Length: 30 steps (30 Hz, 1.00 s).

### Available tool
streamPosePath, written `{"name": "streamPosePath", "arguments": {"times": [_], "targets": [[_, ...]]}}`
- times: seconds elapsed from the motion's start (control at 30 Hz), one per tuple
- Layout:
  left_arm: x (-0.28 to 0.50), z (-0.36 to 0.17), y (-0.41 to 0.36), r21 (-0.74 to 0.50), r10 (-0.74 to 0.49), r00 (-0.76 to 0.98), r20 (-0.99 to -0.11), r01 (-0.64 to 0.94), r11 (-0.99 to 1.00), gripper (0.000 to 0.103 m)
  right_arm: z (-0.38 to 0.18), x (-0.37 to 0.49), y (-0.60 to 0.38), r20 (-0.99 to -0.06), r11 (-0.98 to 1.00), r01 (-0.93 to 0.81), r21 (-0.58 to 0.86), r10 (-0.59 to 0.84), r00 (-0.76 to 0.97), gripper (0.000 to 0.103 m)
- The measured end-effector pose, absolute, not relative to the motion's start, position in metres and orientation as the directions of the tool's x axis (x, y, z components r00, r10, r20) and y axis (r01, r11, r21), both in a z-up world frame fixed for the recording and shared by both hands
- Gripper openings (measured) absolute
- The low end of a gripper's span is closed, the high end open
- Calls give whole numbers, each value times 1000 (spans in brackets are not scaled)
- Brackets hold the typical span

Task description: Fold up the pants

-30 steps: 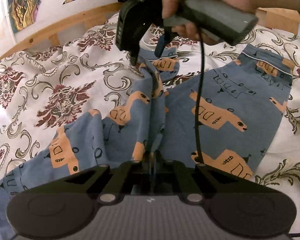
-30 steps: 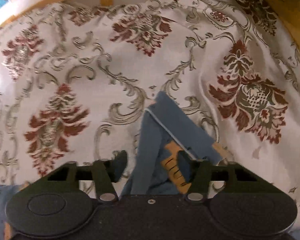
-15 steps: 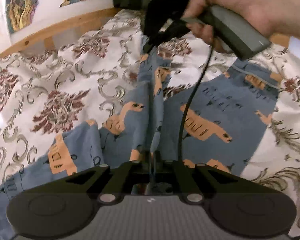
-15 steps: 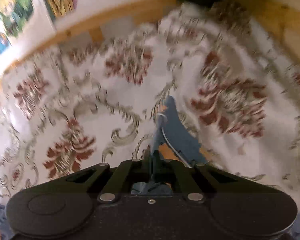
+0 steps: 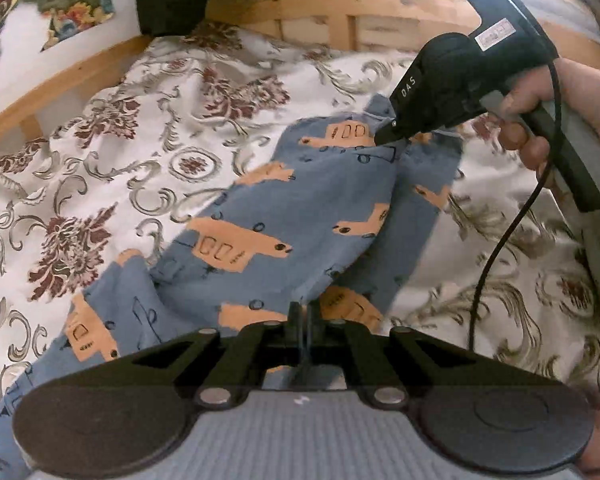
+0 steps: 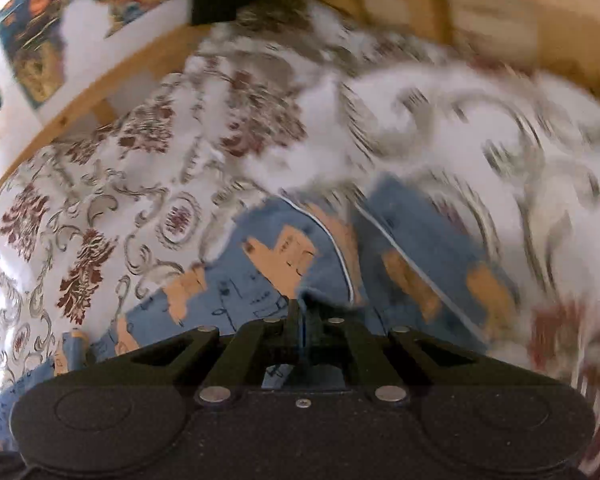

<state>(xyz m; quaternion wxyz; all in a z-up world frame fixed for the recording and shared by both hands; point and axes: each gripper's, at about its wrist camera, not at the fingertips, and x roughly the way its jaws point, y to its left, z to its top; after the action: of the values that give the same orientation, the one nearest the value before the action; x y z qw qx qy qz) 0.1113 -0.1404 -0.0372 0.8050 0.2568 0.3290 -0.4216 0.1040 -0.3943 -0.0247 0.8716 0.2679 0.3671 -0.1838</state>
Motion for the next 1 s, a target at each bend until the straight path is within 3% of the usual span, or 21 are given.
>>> {"name": "streamPosePath", "arguments": {"times": [0.2,0.27,0.37,0.43,0.53,0.6,0.87,1.0], "targets": [[106,-48,-145,126,-493,436,-752,831,542,2,-10,100,-380,-646,854,471,222,-233,727,0],[107,-47,-146,108,-511,428,-745,834,542,2,9,96,-364,-567,897,436,73,-322,758,0],[102,-45,-149,127,-520,435,-735,841,525,2,21,85,-321,-445,888,380,-261,-460,769,0],[101,-49,-151,132,-507,430,-747,843,521,2,7,83,-309,-484,859,365,-359,-506,714,0],[103,-58,-151,112,-490,401,-774,849,517,2,-19,79,-329,-667,880,422,-216,-449,594,0],[105,-61,-150,107,-486,387,-783,854,509,2,-23,76,-344,-724,871,475,-123,-406,558,0],[107,-64,-148,101,-487,376,-788,860,500,2,-32,76,-354,-776,849,528,-28,-351,524,1],[110,-61,-147,64,-521,336,-785,879,472,6,-33,68,-362,-783,830,557,20,-333,525,11]]}}
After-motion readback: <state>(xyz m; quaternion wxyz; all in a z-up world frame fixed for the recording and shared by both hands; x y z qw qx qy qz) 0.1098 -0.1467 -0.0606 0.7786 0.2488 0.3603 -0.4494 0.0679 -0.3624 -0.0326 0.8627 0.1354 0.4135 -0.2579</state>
